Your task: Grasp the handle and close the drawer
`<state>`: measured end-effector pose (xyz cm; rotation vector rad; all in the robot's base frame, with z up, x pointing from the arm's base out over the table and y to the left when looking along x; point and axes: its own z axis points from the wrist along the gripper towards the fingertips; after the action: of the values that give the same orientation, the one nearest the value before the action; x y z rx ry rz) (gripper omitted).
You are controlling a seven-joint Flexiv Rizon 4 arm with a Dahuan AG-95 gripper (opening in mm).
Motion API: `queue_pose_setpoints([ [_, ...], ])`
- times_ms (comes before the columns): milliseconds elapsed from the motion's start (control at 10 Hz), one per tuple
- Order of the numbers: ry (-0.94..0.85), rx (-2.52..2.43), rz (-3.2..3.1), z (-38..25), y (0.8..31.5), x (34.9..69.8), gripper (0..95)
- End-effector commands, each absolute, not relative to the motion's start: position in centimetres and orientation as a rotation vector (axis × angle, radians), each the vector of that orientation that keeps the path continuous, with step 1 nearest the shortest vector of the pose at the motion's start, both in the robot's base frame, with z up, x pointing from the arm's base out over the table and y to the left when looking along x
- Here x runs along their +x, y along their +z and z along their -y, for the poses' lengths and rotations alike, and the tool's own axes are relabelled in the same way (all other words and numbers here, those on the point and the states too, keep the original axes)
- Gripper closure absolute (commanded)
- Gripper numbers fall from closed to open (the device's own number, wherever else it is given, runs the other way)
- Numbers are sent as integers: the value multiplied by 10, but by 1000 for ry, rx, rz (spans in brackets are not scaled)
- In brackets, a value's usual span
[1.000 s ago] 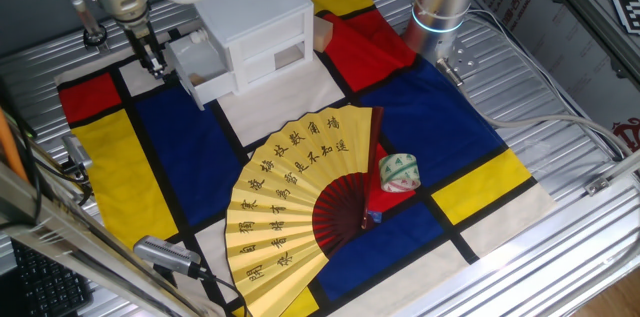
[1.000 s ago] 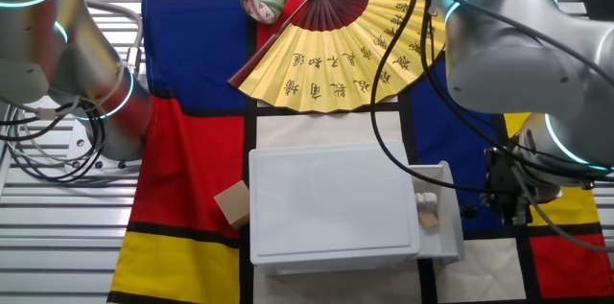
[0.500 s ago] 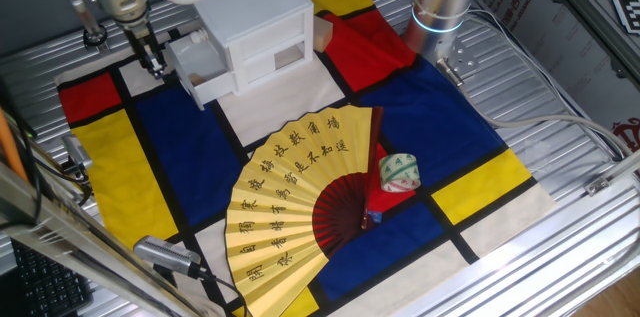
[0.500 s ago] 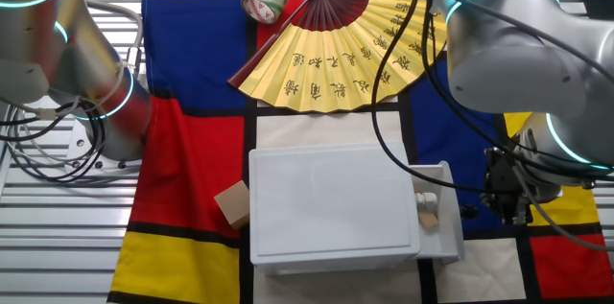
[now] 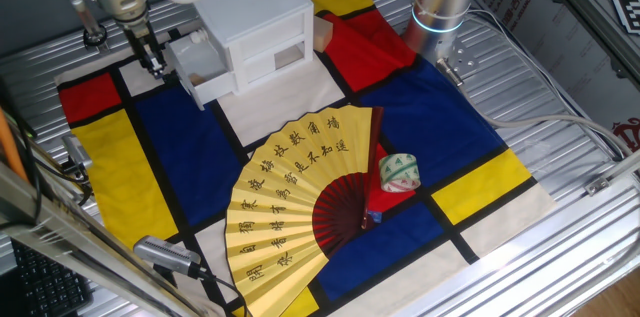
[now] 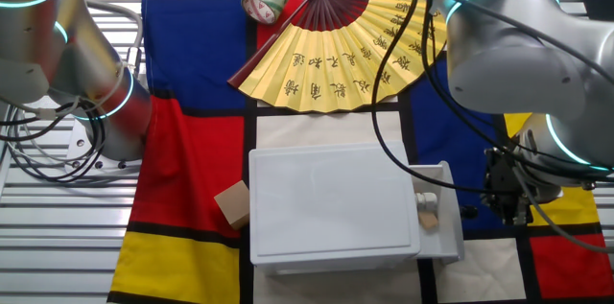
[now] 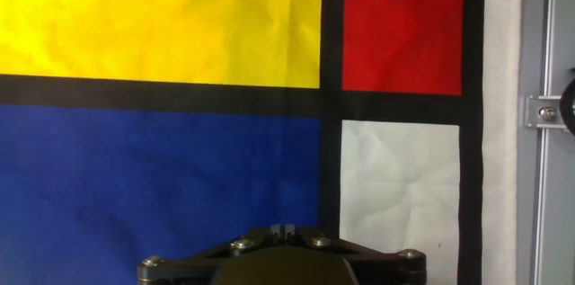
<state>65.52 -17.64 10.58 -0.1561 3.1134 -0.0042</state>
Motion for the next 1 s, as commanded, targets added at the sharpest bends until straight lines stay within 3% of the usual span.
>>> queue_pose_setpoints([
  [100, -2, -150, -3116, 176, 106, 655, 950],
  [1000, 12, -125, -3167, 176, 106, 655, 950],
])
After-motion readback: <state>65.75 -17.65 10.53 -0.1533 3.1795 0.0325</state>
